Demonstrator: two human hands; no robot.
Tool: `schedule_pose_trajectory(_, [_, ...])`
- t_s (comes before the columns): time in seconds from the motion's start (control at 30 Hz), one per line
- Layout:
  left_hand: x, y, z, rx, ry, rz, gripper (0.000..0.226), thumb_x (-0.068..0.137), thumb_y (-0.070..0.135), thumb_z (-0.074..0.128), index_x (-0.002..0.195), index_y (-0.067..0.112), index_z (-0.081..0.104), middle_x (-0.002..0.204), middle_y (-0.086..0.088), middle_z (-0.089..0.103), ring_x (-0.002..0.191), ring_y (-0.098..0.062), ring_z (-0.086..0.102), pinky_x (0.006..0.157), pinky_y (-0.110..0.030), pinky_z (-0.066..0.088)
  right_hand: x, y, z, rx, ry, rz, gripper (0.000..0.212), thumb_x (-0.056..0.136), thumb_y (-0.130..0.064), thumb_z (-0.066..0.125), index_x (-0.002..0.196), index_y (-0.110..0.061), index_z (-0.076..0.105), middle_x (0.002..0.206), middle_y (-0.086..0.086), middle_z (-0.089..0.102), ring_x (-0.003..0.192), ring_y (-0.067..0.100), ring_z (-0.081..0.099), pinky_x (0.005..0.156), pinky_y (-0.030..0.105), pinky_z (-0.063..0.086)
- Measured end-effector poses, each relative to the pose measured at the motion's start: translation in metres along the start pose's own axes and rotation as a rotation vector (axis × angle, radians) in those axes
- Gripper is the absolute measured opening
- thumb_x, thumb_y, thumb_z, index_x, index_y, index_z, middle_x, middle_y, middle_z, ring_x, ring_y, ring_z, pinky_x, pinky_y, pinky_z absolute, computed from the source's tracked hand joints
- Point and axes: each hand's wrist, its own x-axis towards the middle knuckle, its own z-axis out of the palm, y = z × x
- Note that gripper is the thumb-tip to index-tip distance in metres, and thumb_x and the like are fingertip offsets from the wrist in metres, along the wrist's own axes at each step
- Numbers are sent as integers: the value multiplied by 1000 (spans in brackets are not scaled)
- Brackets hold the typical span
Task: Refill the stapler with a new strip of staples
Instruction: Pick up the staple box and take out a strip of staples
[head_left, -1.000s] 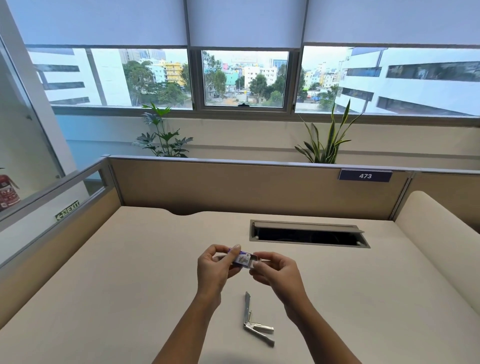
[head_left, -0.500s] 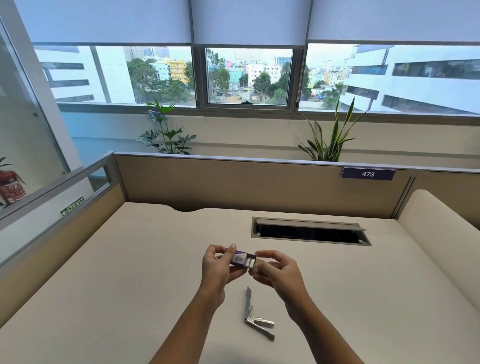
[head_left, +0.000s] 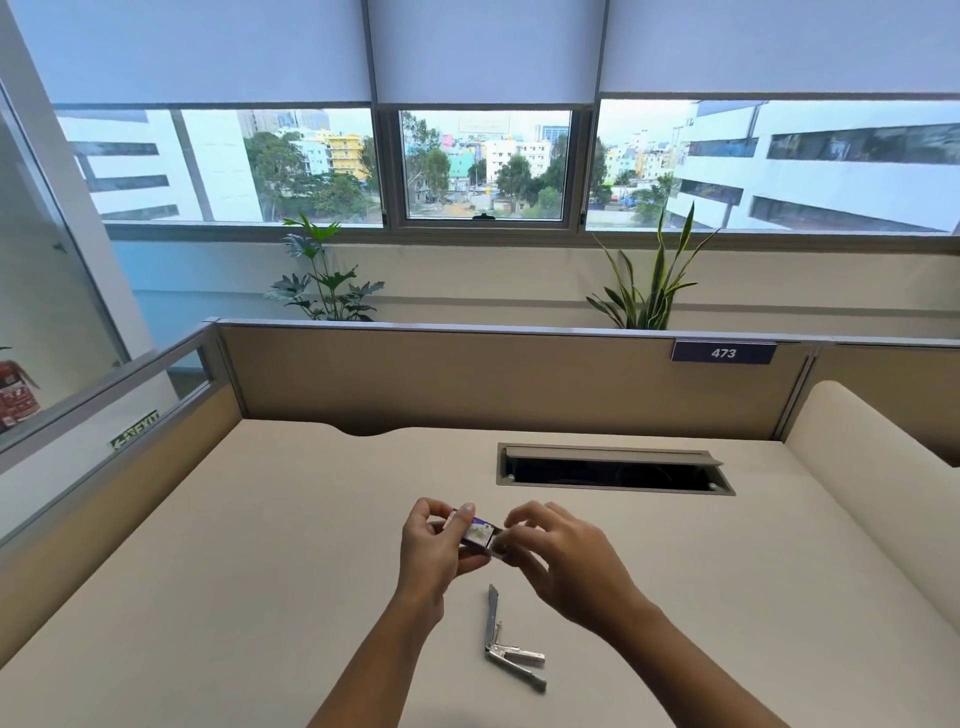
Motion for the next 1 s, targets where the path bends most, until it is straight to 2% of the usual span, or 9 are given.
schedule_pose_trajectory(0.27, [-2, 3, 0, -11, -27, -25, 19, 89, 22, 66, 96, 11, 52, 95, -19, 68, 79, -28, 74, 57, -31, 61, 3, 16, -8, -153, -72, -230, 8, 87, -27, 69, 93, -32, 65, 92, -12, 67, 70, 12, 60, 49, 26, 46])
schedule_pose_trajectory(0.4, [-1, 4, 0, -14, -43, -36, 20, 88, 22, 67, 97, 11, 53, 93, -17, 68, 75, -25, 75, 55, -29, 60, 3, 17, -7, -142, -113, -225, 12, 91, -26, 62, 101, -29, 58, 98, -10, 63, 77, 13, 57, 53, 27, 49])
schedule_pose_trajectory(0.53, [2, 5, 1, -33, -42, -43, 20, 88, 21, 68, 96, 11, 53, 91, -16, 70, 68, -21, 75, 53, -27, 58, 2, 8, -2, 84, -77, -12, 11, 92, -23, 60, 101, -28, 55, 101, -10, 59, 81, 12, 55, 59, 23, 50])
schedule_pose_trajectory(0.63, [3, 5, 1, -49, -37, -48, 19, 88, 20, 68, 96, 10, 54, 89, -15, 69, 63, -17, 75, 52, -26, 58, 1, 3, 4, 405, -33, 218, 5, 97, -21, 53, 98, -26, 54, 101, -12, 55, 91, 8, 55, 73, 23, 50])
schedule_pose_trajectory(0.77, [6, 5, 1, -85, -37, -50, 18, 88, 19, 67, 94, 9, 53, 89, -16, 68, 62, -15, 74, 49, -24, 57, 3, -8, 10, 802, 83, 487, 15, 100, -11, 50, 94, -25, 53, 99, -4, 59, 100, 12, 60, 82, 14, 46])
schedule_pose_trajectory(0.83, [6, 4, 2, -91, -35, -56, 18, 88, 18, 68, 94, 8, 54, 89, -16, 68, 62, -15, 74, 49, -24, 56, 5, -10, 12, 937, 149, 621, 15, 102, -10, 47, 94, -22, 53, 98, -1, 62, 107, 14, 63, 85, 17, 49])
schedule_pose_trajectory(0.9, [7, 4, 3, -99, -33, -63, 18, 88, 18, 68, 95, 8, 54, 90, -16, 68, 62, -15, 74, 48, -23, 56, 6, -9, 14, 1022, 194, 720, 11, 103, -11, 45, 95, -15, 51, 96, -3, 63, 110, 9, 65, 88, 23, 49])
schedule_pose_trajectory(1.0, [6, 3, 2, -108, -22, -73, 19, 88, 18, 68, 96, 8, 54, 90, -15, 68, 62, -15, 74, 48, -22, 55, 6, -7, 15, 1027, 217, 780, 9, 104, -14, 43, 97, -14, 49, 97, -1, 69, 105, 7, 67, 86, 27, 52])
